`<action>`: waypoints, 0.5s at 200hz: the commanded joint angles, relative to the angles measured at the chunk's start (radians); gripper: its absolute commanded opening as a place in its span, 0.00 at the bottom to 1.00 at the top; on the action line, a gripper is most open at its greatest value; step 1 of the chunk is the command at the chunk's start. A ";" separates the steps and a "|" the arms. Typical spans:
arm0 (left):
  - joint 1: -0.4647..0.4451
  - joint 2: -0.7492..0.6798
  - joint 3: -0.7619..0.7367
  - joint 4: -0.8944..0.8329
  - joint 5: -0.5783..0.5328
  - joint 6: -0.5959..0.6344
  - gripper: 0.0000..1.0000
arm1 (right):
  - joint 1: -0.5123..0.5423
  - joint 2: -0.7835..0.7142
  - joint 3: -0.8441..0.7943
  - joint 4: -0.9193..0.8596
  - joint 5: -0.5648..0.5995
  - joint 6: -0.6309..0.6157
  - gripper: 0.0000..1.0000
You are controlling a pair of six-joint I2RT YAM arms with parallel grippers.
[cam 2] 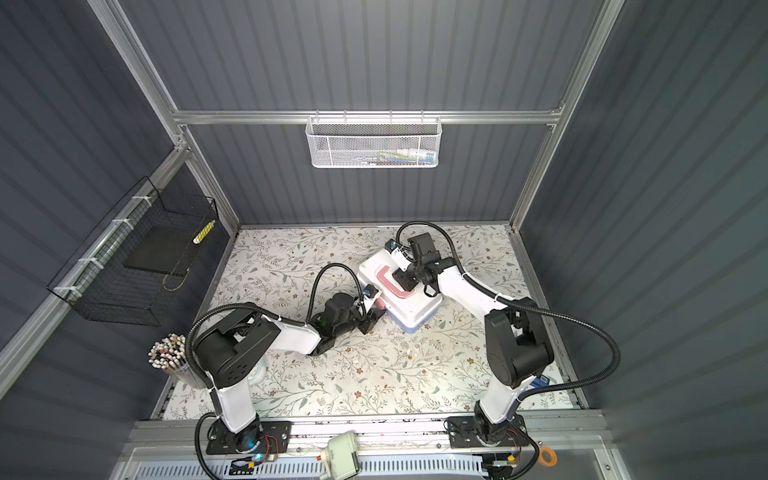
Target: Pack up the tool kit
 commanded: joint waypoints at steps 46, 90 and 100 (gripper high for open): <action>-0.007 -0.058 0.085 -0.134 0.030 0.039 0.36 | 0.009 0.101 -0.147 -0.308 -0.005 0.071 0.54; -0.007 -0.076 0.118 -0.216 0.005 0.037 0.35 | 0.014 0.094 -0.165 -0.298 0.000 0.098 0.54; -0.007 -0.079 0.123 -0.226 0.001 0.033 0.35 | 0.016 0.090 -0.173 -0.289 -0.009 0.100 0.54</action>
